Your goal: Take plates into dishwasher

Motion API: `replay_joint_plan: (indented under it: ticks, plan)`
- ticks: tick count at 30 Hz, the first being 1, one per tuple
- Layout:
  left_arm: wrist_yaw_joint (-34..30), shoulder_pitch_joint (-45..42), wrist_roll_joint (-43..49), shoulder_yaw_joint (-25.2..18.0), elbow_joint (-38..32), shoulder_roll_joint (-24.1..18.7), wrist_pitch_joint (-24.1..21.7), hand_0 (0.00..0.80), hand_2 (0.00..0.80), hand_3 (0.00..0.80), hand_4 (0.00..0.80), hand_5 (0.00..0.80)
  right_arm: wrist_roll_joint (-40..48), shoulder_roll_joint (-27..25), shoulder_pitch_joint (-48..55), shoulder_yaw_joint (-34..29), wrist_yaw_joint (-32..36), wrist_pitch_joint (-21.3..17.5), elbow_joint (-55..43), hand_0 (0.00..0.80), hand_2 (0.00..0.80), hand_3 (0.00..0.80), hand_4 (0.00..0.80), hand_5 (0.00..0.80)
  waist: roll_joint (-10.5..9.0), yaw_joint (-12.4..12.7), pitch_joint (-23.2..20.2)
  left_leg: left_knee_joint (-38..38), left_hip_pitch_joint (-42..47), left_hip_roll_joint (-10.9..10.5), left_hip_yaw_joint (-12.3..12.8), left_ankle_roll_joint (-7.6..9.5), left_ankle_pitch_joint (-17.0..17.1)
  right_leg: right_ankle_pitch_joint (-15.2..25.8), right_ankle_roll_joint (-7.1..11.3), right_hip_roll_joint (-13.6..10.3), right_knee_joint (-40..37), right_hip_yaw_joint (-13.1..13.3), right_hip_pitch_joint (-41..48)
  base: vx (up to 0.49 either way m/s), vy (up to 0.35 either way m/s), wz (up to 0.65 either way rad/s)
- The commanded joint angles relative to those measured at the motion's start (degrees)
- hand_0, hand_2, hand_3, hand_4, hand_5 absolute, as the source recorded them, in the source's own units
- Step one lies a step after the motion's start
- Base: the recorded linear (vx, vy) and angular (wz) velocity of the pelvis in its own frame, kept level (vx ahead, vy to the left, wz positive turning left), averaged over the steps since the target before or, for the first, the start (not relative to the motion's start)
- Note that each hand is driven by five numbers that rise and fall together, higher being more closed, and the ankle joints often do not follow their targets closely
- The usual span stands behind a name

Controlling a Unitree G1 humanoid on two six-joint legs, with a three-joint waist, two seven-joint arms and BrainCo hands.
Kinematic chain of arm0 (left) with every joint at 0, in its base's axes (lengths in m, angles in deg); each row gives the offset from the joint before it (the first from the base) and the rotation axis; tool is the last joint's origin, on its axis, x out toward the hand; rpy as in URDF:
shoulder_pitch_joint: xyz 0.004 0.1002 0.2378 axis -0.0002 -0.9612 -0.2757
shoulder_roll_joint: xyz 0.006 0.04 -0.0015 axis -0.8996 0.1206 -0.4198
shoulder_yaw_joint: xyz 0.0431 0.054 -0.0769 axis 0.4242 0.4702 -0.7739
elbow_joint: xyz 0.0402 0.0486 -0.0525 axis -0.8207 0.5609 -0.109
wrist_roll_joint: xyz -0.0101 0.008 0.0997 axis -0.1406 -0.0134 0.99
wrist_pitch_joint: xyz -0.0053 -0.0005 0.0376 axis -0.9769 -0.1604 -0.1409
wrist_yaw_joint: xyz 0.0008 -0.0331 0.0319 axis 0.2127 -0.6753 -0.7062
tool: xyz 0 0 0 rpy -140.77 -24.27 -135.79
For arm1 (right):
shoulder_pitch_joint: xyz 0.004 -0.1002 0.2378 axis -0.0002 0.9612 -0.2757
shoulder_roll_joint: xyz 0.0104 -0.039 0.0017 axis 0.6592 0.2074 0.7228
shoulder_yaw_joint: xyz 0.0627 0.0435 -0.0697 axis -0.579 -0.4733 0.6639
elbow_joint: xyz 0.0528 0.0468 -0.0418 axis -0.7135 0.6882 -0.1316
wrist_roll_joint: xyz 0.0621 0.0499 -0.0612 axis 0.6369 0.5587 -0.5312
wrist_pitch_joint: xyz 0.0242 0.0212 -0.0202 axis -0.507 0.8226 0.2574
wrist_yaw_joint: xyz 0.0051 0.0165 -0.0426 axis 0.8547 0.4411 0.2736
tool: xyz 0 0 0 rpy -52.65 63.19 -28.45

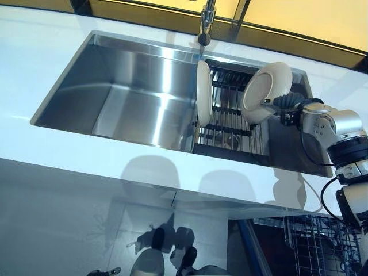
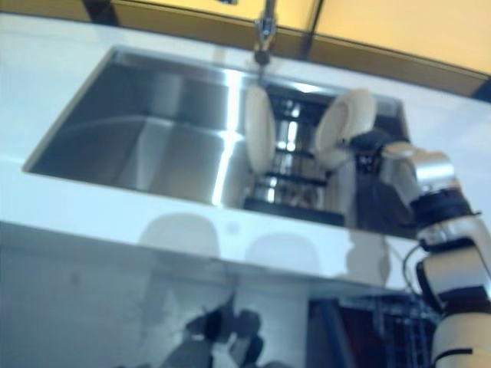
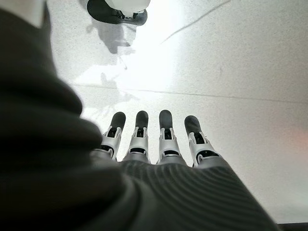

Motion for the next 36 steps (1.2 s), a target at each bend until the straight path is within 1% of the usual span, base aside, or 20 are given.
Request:
replay_joint_plan:
  ticks: [1, 11, 17, 21, 27, 30, 34, 36]
  plan:
    - [1.15, -0.30, -1.03, 3.92, 1.28, -1.69, -0.74, 0.000, 0.000, 0.000, 0.000, 0.000, -3.64, -3.84, -6.85, 2.02, -2.88, -3.64, 0.83, 0.800, 0.800, 0.800, 0.800, 0.800, -0.33, 1.62, -2.14, -0.23, 1.52, 3.17, 2.41, -3.44, -2.63, 5.20, 8.70, -6.25, 0.79, 0.81, -1.60, 0.000, 0.000, 0.00]
    - [0.96, -0.18, -0.24, 4.35, 1.74, -1.45, -0.69, 0.000, 0.000, 0.000, 0.000, 0.000, -5.81, -7.50, -9.98, 2.89, -4.83, -5.13, 0.17, 0.800, 0.800, 0.800, 0.800, 0.800, -0.50, 0.15, -4.84, -0.23, 3.46, 3.19, 3.97, -3.39, -3.52, 4.95, 8.83, -6.12, 0.39, 1.87, -0.38, 0.000, 0.000, 0.00]
    - [1.21, -0.32, 0.63, 4.24, 2.33, -1.19, -0.94, 0.000, 0.000, 0.000, 0.000, 0.000, -5.95, -9.22, -10.51, 3.08, -4.51, -7.31, -1.05, 0.800, 0.800, 0.800, 0.800, 0.800, -0.75, -0.59, -6.63, -0.23, 4.61, 3.21, 5.01, -3.26, -4.12, 4.76, 8.91, -6.07, 0.11, 2.45, 0.30, 0.002, 0.001, -0.03]
    - [1.07, -0.21, 1.25, 4.15, 2.68, -1.22, -1.06, 0.000, 0.000, 0.000, 0.000, 0.000, -5.72, -9.84, -11.66, 3.68, -5.76, -9.41, -1.96, 0.800, 0.800, 0.800, 0.800, 0.800, -0.78, -0.99, -7.74, -0.23, 5.30, 3.17, 5.72, -3.12, -4.39, 4.71, 8.95, -6.13, 0.04, 2.76, 0.63, -0.008, 0.004, -0.06]
    - [1.32, 0.50, 1.72, 4.09, 2.60, -1.22, -0.28, 0.000, 0.000, 0.000, 0.000, 0.000, -6.99, -10.98, -12.94, 4.77, -3.07, -9.78, -3.30, 0.800, 0.800, 0.800, 0.800, 0.800, -0.72, -1.98, -9.30, -0.23, 6.29, 2.98, 6.76, -2.87, -4.85, 4.53, 8.97, -6.10, 0.15, 3.55, 0.86, -0.006, 0.009, -0.06]
    - [1.05, 0.97, 2.39, 4.09, 2.71, -1.39, -0.11, 0.000, 0.000, 0.000, 0.000, 0.000, -8.36, -11.92, -13.83, 5.56, -2.83, -9.56, -3.08, 0.800, 0.800, 0.800, 0.800, 0.800, -0.71, -2.46, -9.88, -0.23, 6.70, 2.94, 7.30, -2.73, -5.02, 4.49, 8.99, -6.00, 0.27, 3.92, 0.91, -0.011, 0.003, -0.06]
    - [0.80, 1.34, 2.42, 4.08, 2.91, -1.80, -0.17, 0.000, 0.000, 0.000, 0.000, 0.000, -9.86, -14.59, -14.98, 6.65, -1.17, -10.09, -3.08, 0.800, 0.800, 0.800, 0.800, 0.800, -0.60, -3.44, -10.66, -0.23, 7.33, 2.87, 8.33, -2.54, -5.34, 4.40, 9.03, -5.82, 0.37, 4.62, 0.94, -0.026, 0.011, -0.16]
    - [0.62, 1.64, 2.97, 3.91, 2.96, -1.85, 0.11, 0.000, 0.000, 0.000, 0.000, 0.000, -10.45, -15.72, -15.10, 6.77, 0.03, -9.49, -3.34, 0.800, 0.800, 0.800, 0.800, 0.800, -0.49, -3.88, -10.85, -0.23, 7.56, 2.84, 8.63, -2.46, -5.43, 4.44, 9.07, -5.76, 0.44, 4.91, 0.92, -0.020, 0.004, -0.05]
